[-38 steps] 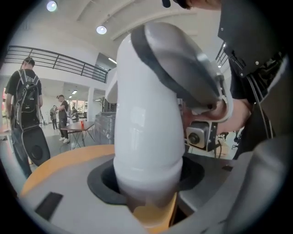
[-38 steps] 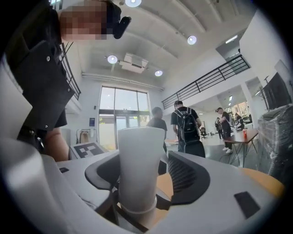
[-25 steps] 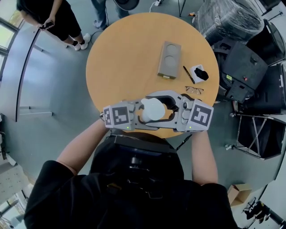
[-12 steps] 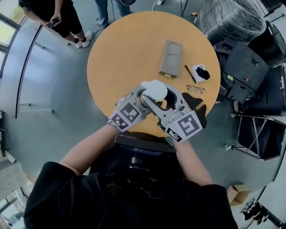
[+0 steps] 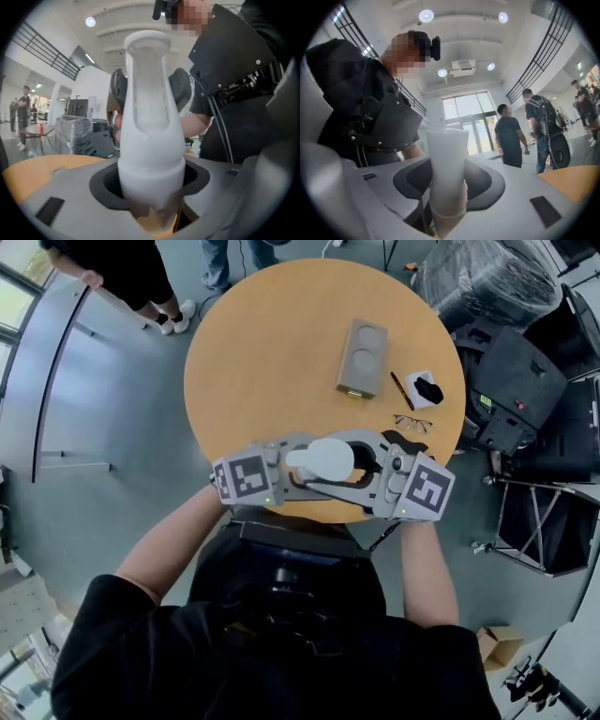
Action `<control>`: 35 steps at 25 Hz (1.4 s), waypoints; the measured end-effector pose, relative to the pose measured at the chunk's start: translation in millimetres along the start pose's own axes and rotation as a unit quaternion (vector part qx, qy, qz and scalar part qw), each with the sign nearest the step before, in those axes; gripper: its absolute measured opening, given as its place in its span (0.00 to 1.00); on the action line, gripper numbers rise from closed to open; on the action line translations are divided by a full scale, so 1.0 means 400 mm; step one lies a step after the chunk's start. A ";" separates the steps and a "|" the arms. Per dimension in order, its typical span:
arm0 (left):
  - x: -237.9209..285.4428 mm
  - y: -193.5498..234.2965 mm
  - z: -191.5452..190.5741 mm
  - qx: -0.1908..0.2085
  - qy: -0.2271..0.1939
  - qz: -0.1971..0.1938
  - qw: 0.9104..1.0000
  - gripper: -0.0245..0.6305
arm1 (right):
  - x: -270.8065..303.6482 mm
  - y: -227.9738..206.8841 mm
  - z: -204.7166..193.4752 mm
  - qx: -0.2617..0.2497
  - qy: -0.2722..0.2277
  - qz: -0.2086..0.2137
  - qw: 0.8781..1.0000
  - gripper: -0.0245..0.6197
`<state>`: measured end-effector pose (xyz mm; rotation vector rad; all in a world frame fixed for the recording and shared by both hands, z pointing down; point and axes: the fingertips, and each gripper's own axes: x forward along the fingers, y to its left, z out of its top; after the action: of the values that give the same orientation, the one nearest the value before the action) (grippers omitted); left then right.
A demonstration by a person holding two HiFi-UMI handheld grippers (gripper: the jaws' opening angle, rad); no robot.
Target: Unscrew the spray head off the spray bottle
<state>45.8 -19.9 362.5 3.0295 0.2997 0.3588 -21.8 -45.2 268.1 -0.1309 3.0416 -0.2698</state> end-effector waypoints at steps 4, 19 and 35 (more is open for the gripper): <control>0.001 -0.010 -0.011 0.000 0.000 -0.003 1.000 0.49 | 0.003 0.007 0.011 0.007 -0.015 0.014 1.000 0.35; -0.027 0.120 -0.089 -0.010 0.013 0.132 0.991 0.49 | -0.024 -0.073 0.160 -0.043 -0.062 -0.059 0.995 0.35; -0.054 0.245 -0.191 -0.004 -0.002 0.213 0.977 0.49 | -0.110 -0.229 0.147 -0.029 -0.072 -0.127 0.989 0.35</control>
<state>24.9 -116.1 441.2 3.0657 -0.3604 0.3756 34.4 -140.9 230.1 -0.5215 2.8875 -0.1796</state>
